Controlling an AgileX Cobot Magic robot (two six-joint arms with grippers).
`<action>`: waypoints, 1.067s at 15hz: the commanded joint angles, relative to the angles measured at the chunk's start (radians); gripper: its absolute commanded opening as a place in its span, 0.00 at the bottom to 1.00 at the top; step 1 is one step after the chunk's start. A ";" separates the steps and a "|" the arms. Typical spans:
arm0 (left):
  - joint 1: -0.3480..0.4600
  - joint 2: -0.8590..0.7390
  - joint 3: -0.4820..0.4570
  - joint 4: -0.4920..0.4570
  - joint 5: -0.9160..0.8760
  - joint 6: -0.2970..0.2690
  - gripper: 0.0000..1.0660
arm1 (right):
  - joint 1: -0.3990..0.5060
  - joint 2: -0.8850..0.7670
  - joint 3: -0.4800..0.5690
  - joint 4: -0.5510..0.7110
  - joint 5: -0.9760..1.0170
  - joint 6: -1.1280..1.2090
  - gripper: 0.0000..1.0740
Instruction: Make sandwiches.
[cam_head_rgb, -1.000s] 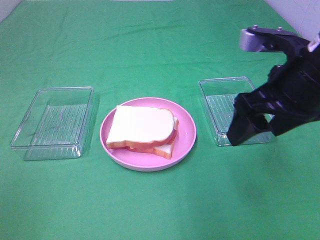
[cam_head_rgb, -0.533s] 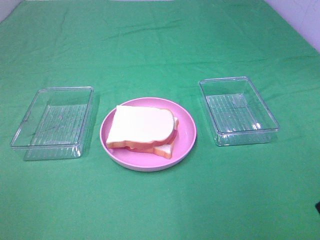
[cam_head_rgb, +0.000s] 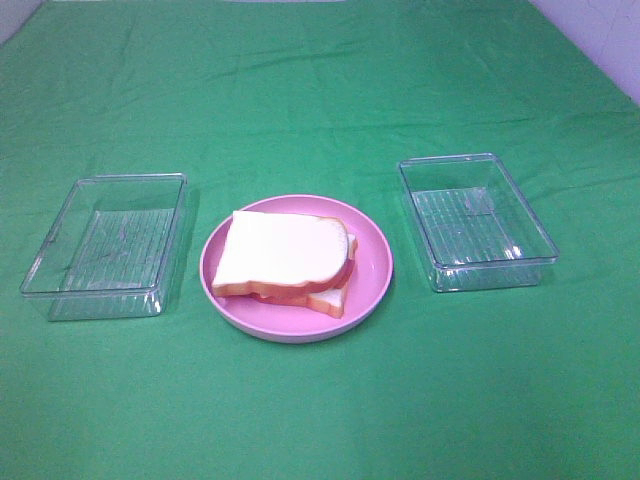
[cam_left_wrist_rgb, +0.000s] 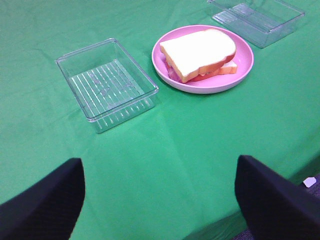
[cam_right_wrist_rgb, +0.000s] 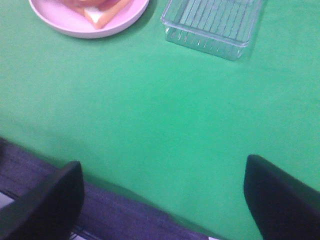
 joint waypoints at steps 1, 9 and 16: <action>-0.002 -0.021 0.003 -0.009 -0.010 -0.002 0.73 | 0.001 -0.061 0.007 -0.024 0.002 0.035 0.76; 0.108 -0.021 0.003 -0.009 -0.010 -0.002 0.73 | -0.049 -0.072 0.007 -0.014 0.000 0.035 0.76; 0.474 -0.021 0.003 -0.009 -0.010 -0.002 0.73 | -0.283 -0.181 0.007 -0.009 0.000 0.035 0.76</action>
